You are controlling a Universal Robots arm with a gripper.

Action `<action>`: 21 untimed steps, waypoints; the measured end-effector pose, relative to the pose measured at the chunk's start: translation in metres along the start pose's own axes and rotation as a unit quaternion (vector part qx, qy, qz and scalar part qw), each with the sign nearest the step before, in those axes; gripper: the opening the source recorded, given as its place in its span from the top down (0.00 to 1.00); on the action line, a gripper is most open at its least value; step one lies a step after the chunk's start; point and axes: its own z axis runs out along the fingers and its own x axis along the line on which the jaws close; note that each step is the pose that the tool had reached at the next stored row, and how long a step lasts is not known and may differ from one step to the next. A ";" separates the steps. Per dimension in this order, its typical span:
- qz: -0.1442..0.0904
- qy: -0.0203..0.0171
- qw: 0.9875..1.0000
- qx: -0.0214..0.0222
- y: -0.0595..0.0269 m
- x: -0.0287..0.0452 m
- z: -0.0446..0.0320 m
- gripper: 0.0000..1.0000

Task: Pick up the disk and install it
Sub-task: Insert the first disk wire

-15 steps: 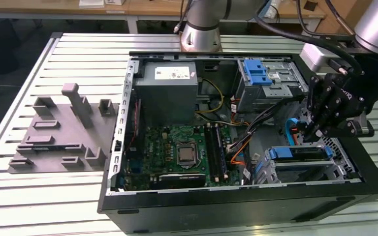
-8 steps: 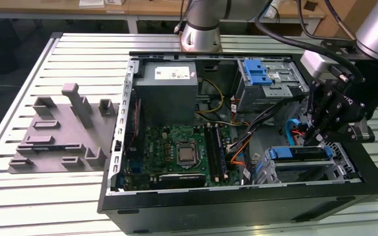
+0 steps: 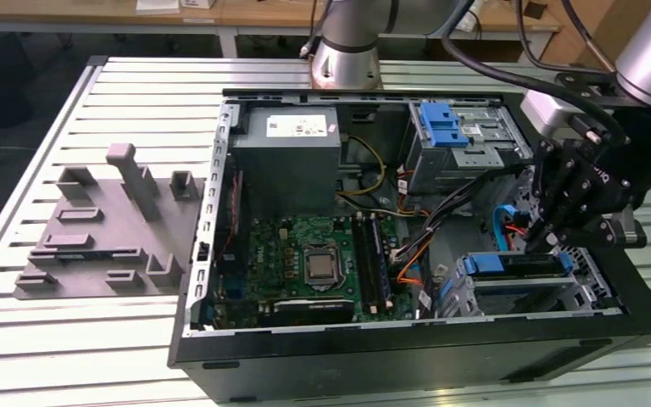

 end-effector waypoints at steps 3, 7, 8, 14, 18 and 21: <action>0.006 0.000 1.000 0.000 -0.0009 0.0012 0.0018 0.84; 0.007 0.000 1.000 0.000 -0.0022 0.0034 0.0032 0.84; 0.007 0.000 1.000 0.000 -0.0024 0.0034 0.0033 0.84; 0.007 0.000 1.000 0.000 -0.0043 0.0033 0.0038 0.84; 0.007 0.000 1.000 0.000 -0.0049 0.0033 0.0043 0.84; 0.007 0.000 1.000 0.000 -0.0054 0.0032 0.0045 0.84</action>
